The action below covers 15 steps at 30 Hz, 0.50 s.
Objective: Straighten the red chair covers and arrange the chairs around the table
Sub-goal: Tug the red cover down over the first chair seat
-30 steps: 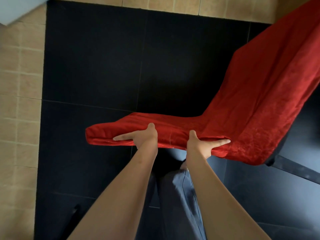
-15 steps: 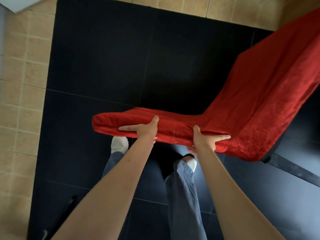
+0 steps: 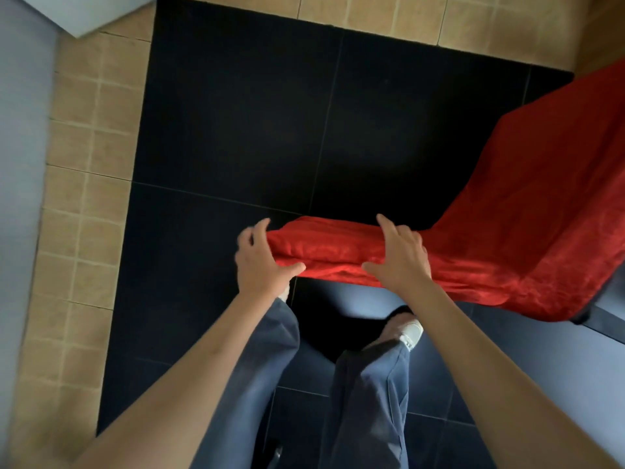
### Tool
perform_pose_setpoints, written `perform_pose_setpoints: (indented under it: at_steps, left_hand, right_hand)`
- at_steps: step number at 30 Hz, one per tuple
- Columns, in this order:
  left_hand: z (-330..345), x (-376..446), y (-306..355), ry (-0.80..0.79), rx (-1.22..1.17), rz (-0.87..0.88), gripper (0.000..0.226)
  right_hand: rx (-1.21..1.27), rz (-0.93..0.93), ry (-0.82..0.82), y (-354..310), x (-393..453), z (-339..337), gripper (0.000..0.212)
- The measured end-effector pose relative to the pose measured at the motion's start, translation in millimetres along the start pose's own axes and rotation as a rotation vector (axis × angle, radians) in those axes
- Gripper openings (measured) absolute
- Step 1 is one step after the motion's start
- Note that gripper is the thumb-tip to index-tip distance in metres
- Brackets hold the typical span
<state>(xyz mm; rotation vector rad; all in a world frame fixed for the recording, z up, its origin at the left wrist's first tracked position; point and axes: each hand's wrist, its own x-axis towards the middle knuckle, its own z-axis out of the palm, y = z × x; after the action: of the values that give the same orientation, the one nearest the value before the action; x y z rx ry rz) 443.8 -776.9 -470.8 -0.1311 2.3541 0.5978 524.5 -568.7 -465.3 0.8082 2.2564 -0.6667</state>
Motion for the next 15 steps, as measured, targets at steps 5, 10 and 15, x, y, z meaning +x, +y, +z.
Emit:
perform_pose_setpoints:
  at_steps: [5,10,15]
  left_hand:
    - [-12,43,-17,-0.333,0.052,0.152,0.092]
    - [-1,56,-30,-0.302,0.037,0.23,0.085]
    - [3,59,-35,-0.25,-0.006,0.228,0.078]
  right_hand:
    - [-0.076,0.002,-0.232,-26,21,16,0.105]
    - [-0.098,0.028,-0.191,-23,33,27,0.098]
    - [-0.068,0.011,-0.118,-17,33,33,0.091]
